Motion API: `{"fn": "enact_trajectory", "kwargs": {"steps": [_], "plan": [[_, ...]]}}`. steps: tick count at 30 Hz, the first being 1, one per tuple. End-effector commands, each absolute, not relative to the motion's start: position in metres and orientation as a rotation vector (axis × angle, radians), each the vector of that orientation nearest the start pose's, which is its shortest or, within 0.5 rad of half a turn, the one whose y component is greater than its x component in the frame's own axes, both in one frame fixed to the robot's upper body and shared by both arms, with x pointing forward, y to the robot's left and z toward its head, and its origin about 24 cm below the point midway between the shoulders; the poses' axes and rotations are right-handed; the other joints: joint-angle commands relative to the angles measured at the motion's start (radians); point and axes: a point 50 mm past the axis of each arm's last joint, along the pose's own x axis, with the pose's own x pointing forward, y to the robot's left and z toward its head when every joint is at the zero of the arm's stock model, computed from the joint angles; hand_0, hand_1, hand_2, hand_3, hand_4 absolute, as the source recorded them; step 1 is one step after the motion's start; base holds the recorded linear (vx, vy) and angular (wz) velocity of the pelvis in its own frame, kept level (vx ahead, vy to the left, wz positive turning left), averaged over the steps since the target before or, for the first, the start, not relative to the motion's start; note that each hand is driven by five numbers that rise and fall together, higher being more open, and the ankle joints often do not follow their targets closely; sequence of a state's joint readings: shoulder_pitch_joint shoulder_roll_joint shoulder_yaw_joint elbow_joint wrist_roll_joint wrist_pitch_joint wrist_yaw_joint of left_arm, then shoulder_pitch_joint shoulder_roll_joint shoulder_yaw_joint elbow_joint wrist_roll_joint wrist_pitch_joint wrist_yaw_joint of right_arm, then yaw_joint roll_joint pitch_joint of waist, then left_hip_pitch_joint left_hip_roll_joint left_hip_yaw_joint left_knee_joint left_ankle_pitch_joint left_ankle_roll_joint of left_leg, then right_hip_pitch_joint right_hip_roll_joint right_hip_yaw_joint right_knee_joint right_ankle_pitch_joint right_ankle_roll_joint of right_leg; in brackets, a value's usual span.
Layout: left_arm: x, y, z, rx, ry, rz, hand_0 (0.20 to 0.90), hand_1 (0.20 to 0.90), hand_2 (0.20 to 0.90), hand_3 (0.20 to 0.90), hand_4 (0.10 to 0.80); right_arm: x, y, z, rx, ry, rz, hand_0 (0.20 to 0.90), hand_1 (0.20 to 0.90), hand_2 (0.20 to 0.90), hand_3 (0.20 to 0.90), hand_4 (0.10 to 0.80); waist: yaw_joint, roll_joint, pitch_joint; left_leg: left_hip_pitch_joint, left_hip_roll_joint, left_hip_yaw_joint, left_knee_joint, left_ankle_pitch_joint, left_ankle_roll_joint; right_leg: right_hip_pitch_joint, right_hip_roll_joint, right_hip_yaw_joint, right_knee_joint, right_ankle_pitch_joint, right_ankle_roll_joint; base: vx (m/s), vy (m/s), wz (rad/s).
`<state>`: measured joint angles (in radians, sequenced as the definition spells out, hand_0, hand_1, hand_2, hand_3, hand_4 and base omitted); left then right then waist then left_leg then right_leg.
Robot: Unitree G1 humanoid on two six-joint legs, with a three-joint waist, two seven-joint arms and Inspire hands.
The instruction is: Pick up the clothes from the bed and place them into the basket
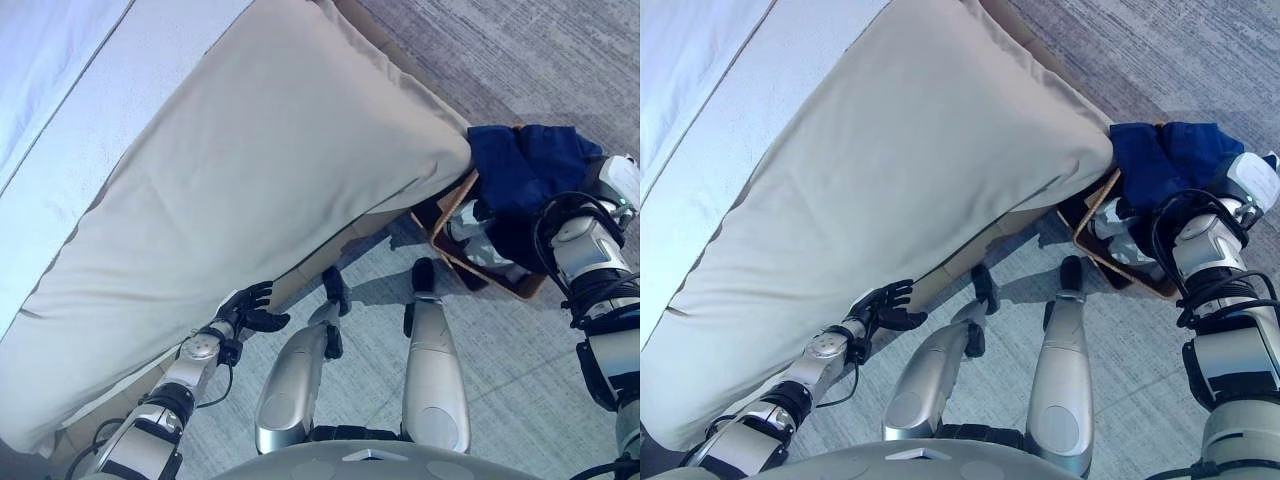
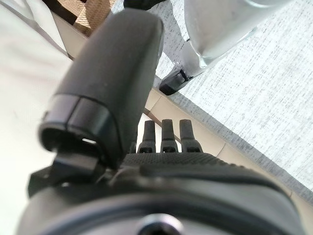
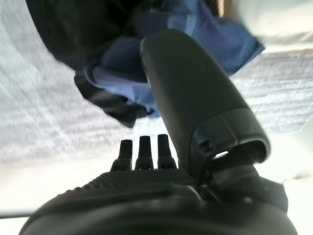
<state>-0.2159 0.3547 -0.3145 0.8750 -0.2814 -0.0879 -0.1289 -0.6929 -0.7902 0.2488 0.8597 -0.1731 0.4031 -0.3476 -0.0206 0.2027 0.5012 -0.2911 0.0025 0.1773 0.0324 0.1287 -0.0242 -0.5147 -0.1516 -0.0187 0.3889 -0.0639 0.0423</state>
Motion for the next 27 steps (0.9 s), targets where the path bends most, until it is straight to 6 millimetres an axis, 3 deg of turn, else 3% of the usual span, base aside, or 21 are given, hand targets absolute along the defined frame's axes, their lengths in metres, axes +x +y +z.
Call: {"fn": "enact_trajectory", "kwargs": {"steps": [1,3,4,7,9,12,18,27], "plan": [[0.22,0.227,-0.088,0.172,0.677,-0.14,0.9,0.9,0.9,0.9,0.8,0.315,-0.381,0.121,-1.028,0.445,-0.698,0.9,0.9,0.9,0.9,0.8,-0.023,0.045,-0.024,0.014,-0.02,-0.087,0.026,-0.075,-0.011,0.103,0.055,-0.104,-0.059,-0.056,-0.044,0.056,0.045,0.06],[0.217,0.231,-0.092,0.192,0.711,-0.134,0.9,0.9,0.9,0.9,0.8,0.301,-0.369,0.07,-0.942,0.55,-0.595,0.9,0.9,0.9,0.9,0.8,-0.025,0.001,-0.051,0.056,-0.009,-0.077,0.001,-0.083,-0.009,0.161,0.06,-0.11,-0.134,-0.021,-0.032,0.055,0.015,0.08],[0.216,0.233,-0.092,0.195,0.717,-0.131,0.9,0.9,0.9,0.9,0.8,0.298,-0.366,0.061,-0.933,0.572,-0.57,0.9,0.9,0.9,0.9,0.8,-0.026,-0.008,-0.056,0.064,-0.007,-0.075,-0.002,-0.085,-0.008,0.172,0.062,-0.11,-0.148,-0.014,-0.029,0.051,-0.001,0.09],[0.208,0.239,-0.098,0.222,0.766,-0.113,0.9,0.9,0.9,0.9,0.8,0.271,-0.348,0.005,-0.882,0.7,-0.44,0.9,0.9,0.9,0.9,0.8,-0.022,-0.068,-0.1,0.119,0.002,-0.068,-0.033,-0.097,-0.004,0.25,0.069,-0.112,-0.233,0.026,-0.011,0.078,-0.012,0.11],[0.198,0.244,-0.104,0.246,0.816,-0.098,0.9,0.9,0.9,0.9,0.8,0.243,-0.336,-0.035,-0.852,0.804,-0.345,0.9,0.9,0.9,0.9,0.8,-0.012,-0.114,-0.146,0.163,0.004,-0.073,-0.059,-0.104,0.001,0.315,0.076,-0.106,-0.296,0.053,0.003,0.145,-0.037,0.04],[0.186,0.249,-0.112,0.265,0.878,-0.089,0.9,0.9,0.9,0.9,0.8,0.213,-0.322,-0.07,-0.814,0.907,-0.257,0.9,0.9,0.9,0.9,0.8,-0.003,-0.156,-0.209,0.208,0.006,-0.08,-0.077,-0.112,0.006,0.375,0.084,-0.101,-0.351,0.079,0.018,0.164,0.012,0.0],[0.152,0.251,-0.131,0.279,1.002,-0.079,0.9,0.9,0.9,0.9,0.8,0.161,-0.293,-0.115,-0.739,1.065,-0.203,0.9,0.9,0.9,0.9,0.8,0.002,-0.204,-0.329,0.315,0.006,-0.047,-0.097,-0.147,0.018,0.479,0.089,-0.107,-0.409,0.095,0.035,0.176,0.088,-0.03],[0.131,0.248,-0.144,0.261,1.122,-0.067,0.9,0.9,0.9,0.9,0.8,0.133,-0.264,-0.139,-0.719,1.134,-0.087,0.9,0.9,0.9,0.9,0.8,0.006,-0.221,-0.402,0.407,-0.011,-0.059,-0.086,-0.199,0.046,0.574,0.097,-0.104,-0.4,0.056,0.027,0.067,0.069,-0.01]]}}
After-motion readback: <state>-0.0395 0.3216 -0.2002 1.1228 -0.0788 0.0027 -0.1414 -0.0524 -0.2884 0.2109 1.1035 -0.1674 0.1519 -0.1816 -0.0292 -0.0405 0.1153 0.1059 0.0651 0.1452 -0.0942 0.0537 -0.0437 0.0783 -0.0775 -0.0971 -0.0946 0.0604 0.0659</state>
